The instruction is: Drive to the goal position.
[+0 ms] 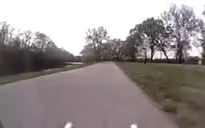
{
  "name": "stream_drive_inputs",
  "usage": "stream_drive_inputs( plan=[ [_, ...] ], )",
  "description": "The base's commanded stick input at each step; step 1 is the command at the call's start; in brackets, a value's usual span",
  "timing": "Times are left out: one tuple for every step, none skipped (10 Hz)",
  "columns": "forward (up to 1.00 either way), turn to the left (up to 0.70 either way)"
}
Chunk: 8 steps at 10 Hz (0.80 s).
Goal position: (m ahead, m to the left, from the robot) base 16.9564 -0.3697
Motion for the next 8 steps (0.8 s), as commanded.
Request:
stream_drive_inputs(
  plan=[
    [1.0,0.0],
    [1.0,0.0],
    [1.0,0.0],
    [1.0,0.0],
    [1.0,0.0],
    [1.0,0.0],
    [1.0,0.0],
    [1.0,0.0]
  ],
)
